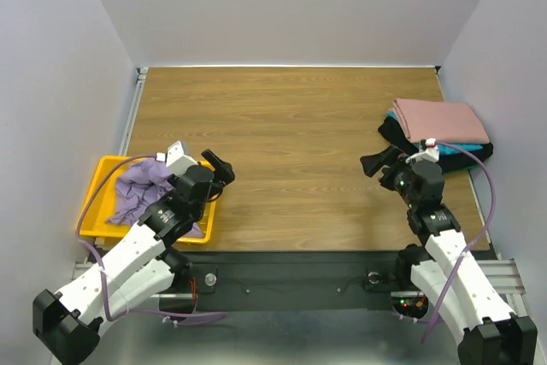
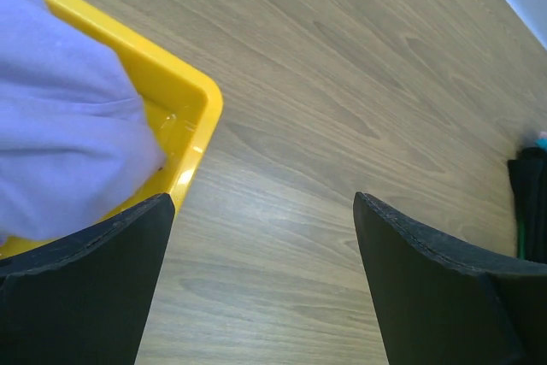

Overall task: Fold and stack the t-shirts
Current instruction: Grab the tshirt from the pile

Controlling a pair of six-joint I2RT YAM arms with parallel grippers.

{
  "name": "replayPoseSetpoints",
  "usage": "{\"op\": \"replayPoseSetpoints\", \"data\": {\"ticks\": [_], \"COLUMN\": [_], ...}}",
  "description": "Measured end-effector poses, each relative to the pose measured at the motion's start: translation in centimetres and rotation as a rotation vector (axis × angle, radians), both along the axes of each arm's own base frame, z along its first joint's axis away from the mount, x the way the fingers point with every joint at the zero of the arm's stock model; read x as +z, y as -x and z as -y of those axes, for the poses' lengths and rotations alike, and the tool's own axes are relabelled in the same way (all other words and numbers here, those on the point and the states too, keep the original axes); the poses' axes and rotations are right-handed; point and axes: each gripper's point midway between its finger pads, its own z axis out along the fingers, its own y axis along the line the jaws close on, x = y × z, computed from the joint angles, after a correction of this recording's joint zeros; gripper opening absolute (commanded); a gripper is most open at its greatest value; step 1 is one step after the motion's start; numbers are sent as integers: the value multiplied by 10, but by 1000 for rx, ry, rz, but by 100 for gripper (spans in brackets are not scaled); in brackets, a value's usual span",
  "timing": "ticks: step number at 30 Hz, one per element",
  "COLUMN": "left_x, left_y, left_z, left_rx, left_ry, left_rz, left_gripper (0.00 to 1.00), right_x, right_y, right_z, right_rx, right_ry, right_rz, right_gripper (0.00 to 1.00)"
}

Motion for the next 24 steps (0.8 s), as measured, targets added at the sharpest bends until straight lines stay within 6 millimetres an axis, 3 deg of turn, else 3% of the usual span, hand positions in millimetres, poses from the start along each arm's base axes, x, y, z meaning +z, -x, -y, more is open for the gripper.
{"op": "replayPoseSetpoints", "data": {"ticks": [5,8,11,13,17,20,24], "left_x": [-5,2,6,-2,-21,-38,-57], "left_y": [1,-5,-15,-23,-33,-39,-45], "left_z": [-14,-34,-65,-97,-127,-132,-134], "left_rx": [81,207,354,464,549,552,536], "left_ry": [-43,-72,-82,-94,-96,-111,-132], "left_rz": [-51,-79,-100,-134,-192,-249,-312], "left_gripper": [99,99,99,99,97,87,56], "right_x": [7,9,5,5,4,1,-3], "right_y": [0,-1,1,1,1,0,0], "right_z": [1,-1,-4,-5,-5,-5,-5], "right_rx": [-40,-56,-32,-27,-27,-27,-28], "right_ry": [-64,-120,-119,-119,-118,-116,-113], "right_rz": [9,8,-3,-2,-3,-17,-30], "right_gripper": [100,100,100,100,100,100,100]}}
